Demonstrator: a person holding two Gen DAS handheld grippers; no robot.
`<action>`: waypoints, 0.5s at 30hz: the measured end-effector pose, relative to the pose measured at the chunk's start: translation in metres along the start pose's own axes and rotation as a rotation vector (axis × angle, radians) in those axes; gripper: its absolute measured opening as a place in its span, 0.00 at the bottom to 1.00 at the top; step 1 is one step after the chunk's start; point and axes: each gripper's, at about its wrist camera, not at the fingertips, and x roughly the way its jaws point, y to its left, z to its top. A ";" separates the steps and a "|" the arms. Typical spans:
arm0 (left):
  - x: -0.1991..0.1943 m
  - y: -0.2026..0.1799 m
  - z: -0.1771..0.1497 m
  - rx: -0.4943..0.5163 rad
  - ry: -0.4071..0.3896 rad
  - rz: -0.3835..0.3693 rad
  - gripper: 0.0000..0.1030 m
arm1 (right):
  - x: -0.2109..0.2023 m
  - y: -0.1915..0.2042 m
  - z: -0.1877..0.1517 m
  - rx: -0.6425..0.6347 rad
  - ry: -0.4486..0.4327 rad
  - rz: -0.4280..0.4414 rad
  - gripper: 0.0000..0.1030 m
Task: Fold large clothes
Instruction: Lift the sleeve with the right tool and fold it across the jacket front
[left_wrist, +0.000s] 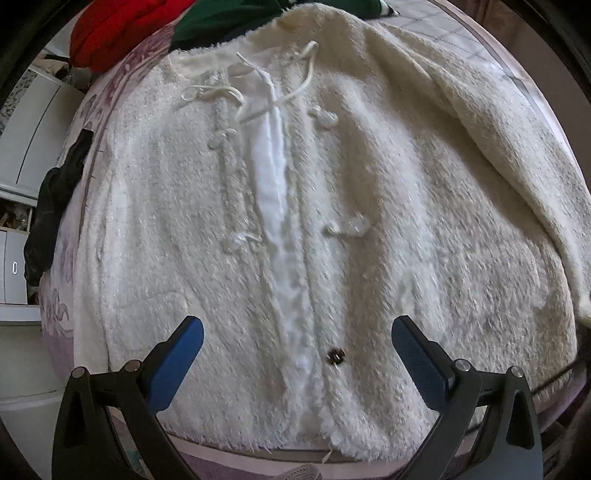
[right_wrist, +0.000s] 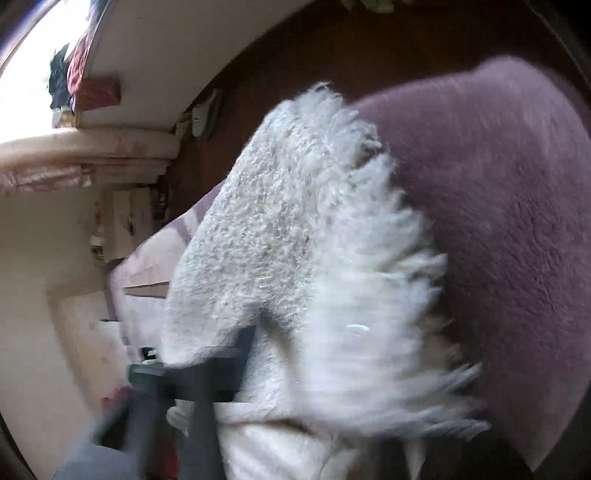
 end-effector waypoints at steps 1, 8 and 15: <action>0.000 0.004 0.003 -0.014 -0.008 0.000 1.00 | -0.002 0.007 0.003 -0.009 -0.015 -0.001 0.07; 0.001 0.054 0.014 -0.182 -0.020 -0.055 1.00 | -0.034 0.126 0.006 -0.346 -0.109 0.051 0.07; 0.020 0.137 -0.004 -0.361 0.012 -0.009 1.00 | -0.020 0.294 -0.107 -0.870 -0.045 0.067 0.07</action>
